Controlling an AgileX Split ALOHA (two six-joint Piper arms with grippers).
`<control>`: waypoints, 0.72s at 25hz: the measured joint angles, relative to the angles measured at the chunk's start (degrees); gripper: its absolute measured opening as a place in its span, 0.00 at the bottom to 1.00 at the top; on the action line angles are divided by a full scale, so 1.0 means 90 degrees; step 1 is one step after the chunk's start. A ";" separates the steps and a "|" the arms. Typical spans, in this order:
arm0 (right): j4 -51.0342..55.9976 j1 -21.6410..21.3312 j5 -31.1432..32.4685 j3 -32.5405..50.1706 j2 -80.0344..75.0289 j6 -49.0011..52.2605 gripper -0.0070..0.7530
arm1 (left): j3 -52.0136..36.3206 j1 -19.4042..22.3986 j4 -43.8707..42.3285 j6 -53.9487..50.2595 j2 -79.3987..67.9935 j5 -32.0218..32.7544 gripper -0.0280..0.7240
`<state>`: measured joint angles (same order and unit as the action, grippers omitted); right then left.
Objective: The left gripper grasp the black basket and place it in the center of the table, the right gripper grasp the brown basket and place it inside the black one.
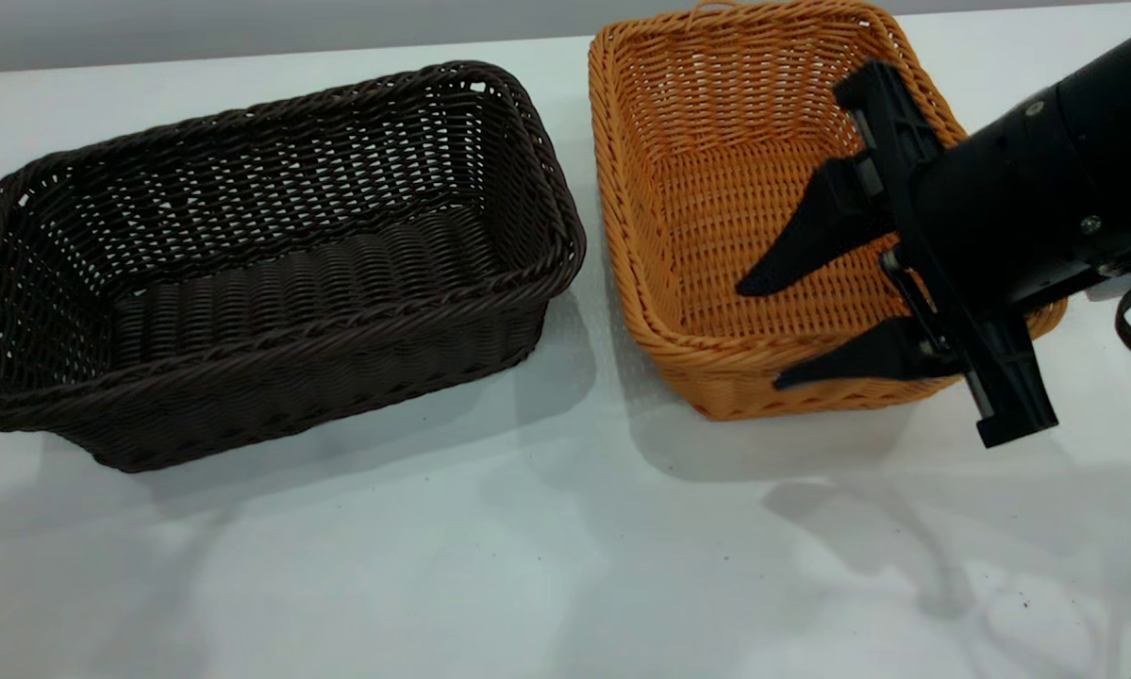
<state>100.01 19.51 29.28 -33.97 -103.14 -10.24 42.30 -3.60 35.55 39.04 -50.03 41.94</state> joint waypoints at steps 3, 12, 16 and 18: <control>-0.0002 0.0000 -0.0017 -0.0008 -0.0158 0.0025 0.51 | 0.0000 0.0000 0.0000 0.0000 0.0000 0.0000 0.59; 0.0000 0.0000 -0.0408 -0.0019 -0.0520 -0.0060 0.51 | 0.0000 0.0000 0.0000 0.0000 0.0000 0.0000 0.59; 0.0000 0.0000 -0.0686 -0.0019 -0.0520 -0.0073 0.51 | 0.0000 0.0000 0.0000 0.0000 0.0000 0.0025 0.59; 0.0000 0.0000 -0.0824 -0.0019 -0.0520 -0.0065 0.51 | -0.0012 0.0000 0.0000 0.0000 0.0000 0.0025 0.59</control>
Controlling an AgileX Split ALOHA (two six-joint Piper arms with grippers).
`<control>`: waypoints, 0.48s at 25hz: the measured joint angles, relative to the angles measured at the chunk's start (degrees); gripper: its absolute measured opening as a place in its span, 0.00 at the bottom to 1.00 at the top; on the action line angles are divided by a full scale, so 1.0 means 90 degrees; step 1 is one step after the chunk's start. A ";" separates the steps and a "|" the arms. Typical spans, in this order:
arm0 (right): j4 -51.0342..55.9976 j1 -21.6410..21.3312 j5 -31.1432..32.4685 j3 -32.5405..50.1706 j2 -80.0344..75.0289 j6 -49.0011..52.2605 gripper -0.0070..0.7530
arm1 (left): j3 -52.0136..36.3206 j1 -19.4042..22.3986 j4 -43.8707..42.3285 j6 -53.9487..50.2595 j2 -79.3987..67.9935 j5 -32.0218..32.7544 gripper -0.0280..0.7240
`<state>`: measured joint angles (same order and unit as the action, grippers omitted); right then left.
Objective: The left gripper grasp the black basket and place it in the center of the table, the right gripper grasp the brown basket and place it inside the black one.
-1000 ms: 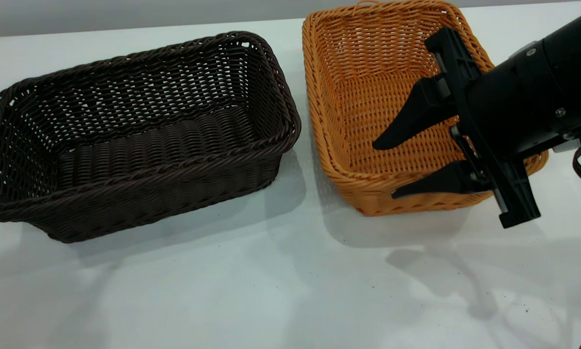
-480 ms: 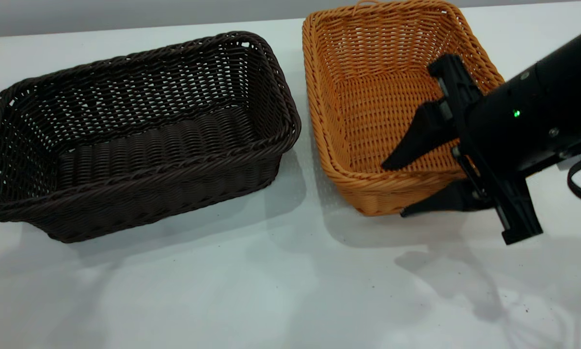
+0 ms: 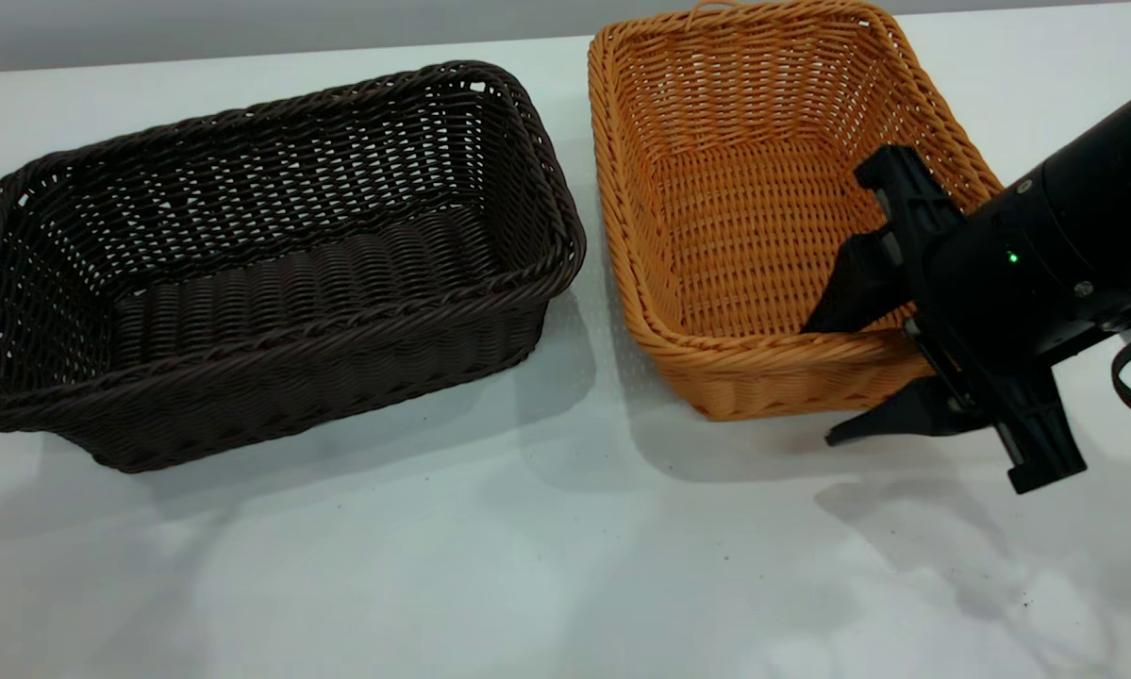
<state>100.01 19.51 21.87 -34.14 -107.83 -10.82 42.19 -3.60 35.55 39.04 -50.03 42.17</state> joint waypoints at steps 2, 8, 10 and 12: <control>0.0000 0.0000 -0.0157 0.0000 0.0000 0.0005 0.51 | -0.0006 0.0000 -0.0005 0.0000 0.0000 0.0000 0.59; 0.0000 0.0000 -0.0061 0.0000 0.0000 0.0042 0.51 | -0.0006 0.0000 -0.0005 0.0000 0.0000 0.0000 0.59; 0.0000 0.0000 0.0033 0.0000 0.0000 0.0086 0.49 | -0.0006 0.0000 -0.0005 0.0000 0.0000 0.0000 0.59; 0.0000 0.0000 0.0051 0.0000 0.0000 0.0086 0.45 | -0.0006 0.0000 -0.0005 0.0000 0.0000 0.0000 0.59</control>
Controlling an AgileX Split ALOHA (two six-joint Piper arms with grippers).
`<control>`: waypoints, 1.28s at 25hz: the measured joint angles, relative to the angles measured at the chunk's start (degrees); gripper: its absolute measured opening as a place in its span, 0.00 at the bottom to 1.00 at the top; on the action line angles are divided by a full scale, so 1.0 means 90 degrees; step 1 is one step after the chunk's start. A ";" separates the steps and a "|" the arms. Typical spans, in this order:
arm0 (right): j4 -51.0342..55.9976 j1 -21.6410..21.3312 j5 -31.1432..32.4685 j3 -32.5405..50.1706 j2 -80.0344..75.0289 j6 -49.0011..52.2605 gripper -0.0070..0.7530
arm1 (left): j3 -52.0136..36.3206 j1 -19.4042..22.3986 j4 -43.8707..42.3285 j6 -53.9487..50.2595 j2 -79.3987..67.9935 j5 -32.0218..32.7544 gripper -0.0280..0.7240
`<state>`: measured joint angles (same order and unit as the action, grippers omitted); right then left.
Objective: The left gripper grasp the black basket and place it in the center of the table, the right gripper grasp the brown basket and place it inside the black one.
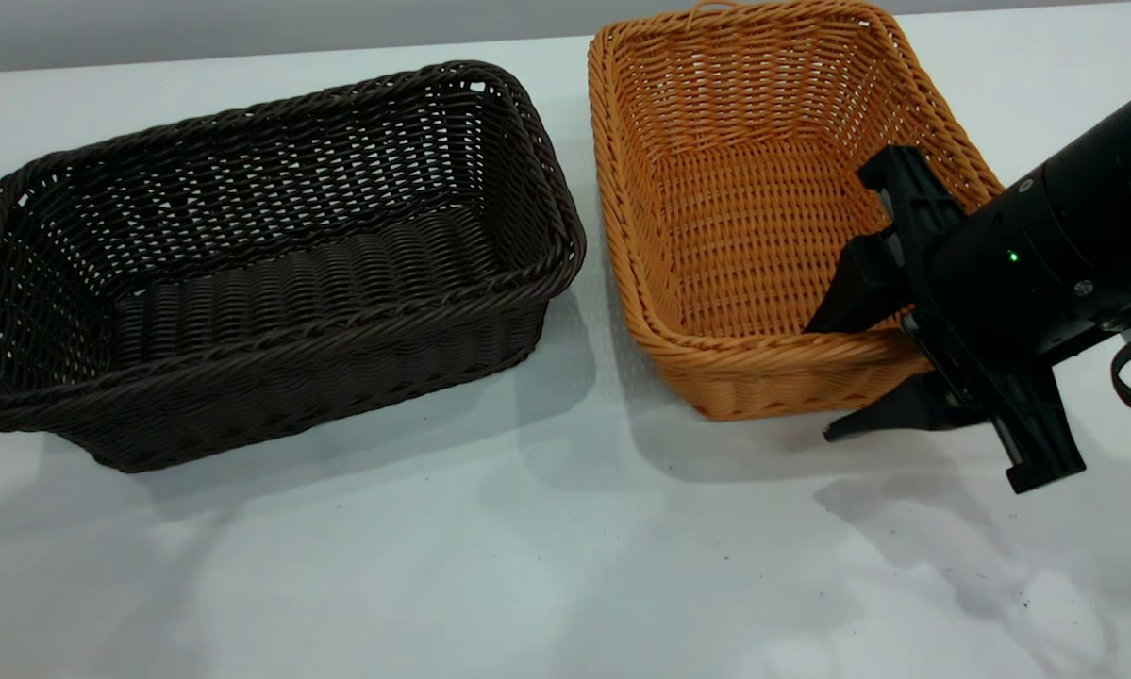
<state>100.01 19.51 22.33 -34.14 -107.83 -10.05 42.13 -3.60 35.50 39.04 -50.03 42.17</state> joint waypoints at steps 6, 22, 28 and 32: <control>0.0027 0.0000 0.0158 0.0000 0.0000 0.0063 0.26 | 0.0000 0.0000 0.0000 0.0000 0.0000 0.0049 0.59; 0.0026 -0.0899 -0.1447 0.0006 0.0988 -0.0275 0.14 | -0.0007 0.0000 0.0000 0.0026 -0.0021 0.0071 0.59; -0.0205 -0.1722 -0.0208 0.0006 0.1890 -0.1545 0.14 | -0.0305 -0.0272 -0.0023 0.0533 -0.0424 0.0030 0.59; -0.0783 -0.2063 0.0545 -0.0151 0.2415 -0.2192 0.14 | -0.0323 -0.0587 -0.0049 0.0690 -0.0921 -0.0098 0.59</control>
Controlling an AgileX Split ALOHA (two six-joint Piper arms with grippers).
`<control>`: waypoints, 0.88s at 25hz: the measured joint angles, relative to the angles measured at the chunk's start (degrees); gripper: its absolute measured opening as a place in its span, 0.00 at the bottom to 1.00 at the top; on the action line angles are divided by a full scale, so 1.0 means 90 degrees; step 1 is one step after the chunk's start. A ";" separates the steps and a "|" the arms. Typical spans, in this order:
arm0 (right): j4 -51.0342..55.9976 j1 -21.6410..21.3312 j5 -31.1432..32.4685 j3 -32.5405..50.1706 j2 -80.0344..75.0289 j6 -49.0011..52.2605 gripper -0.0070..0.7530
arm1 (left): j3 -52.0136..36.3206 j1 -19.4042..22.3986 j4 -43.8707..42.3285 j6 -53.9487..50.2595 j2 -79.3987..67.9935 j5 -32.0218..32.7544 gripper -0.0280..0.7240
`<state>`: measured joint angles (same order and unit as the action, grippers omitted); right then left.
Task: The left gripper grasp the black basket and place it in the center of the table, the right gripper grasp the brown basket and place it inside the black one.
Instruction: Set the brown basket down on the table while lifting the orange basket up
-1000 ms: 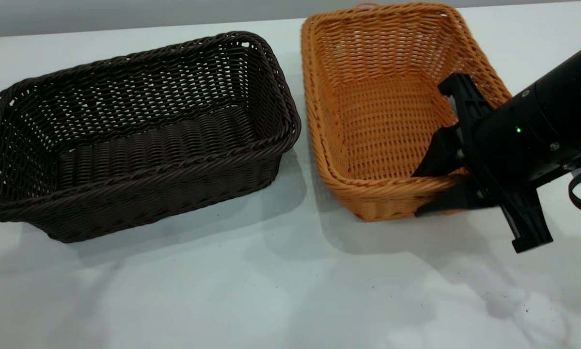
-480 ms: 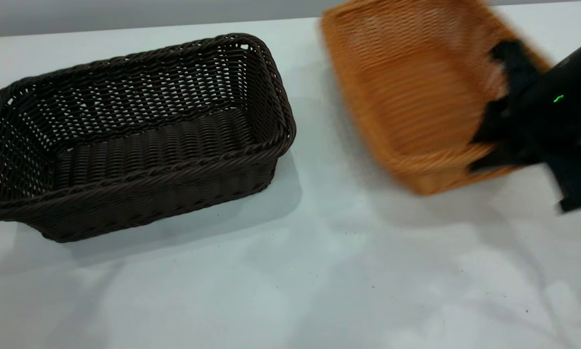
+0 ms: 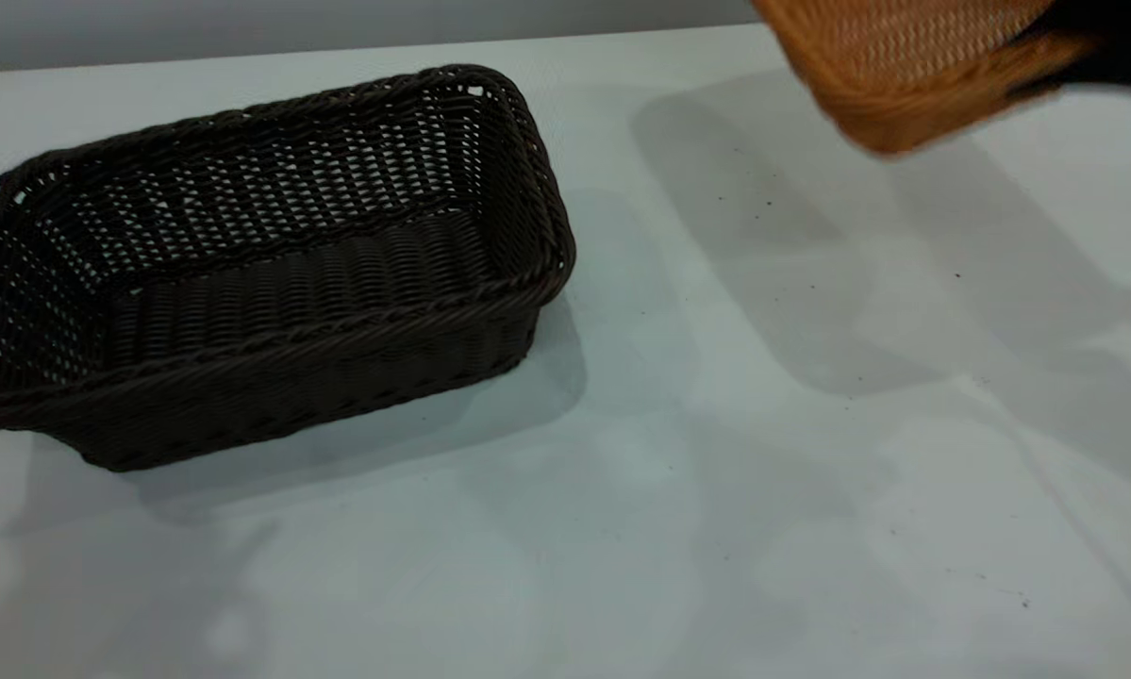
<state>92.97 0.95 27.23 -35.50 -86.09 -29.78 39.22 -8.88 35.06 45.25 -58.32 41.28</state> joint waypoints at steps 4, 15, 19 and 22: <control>-0.0735 0.0023 0.1060 -0.0459 0.0276 -0.0547 0.14 | 0.0000 -0.0245 -0.0082 0.0333 -0.0586 -0.0056 0.59; -0.1548 0.0023 0.2079 -0.1315 0.0270 -0.0885 0.14 | 0.0000 -0.0278 -0.0436 0.0488 -0.1874 -0.0559 0.59; -0.1518 0.0023 0.1951 -0.1315 0.0270 -0.0948 0.14 | 0.0000 -0.0278 -0.0584 0.0488 -0.2170 -0.0944 0.59; -0.1518 0.0023 0.2137 -0.1315 0.0270 -0.1030 0.14 | 0.0000 -0.0278 -0.0649 0.0483 -0.2370 -0.0967 0.59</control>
<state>79.30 1.15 46.46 -47.33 -83.67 -39.05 39.22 -11.38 29.22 49.59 -79.65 32.58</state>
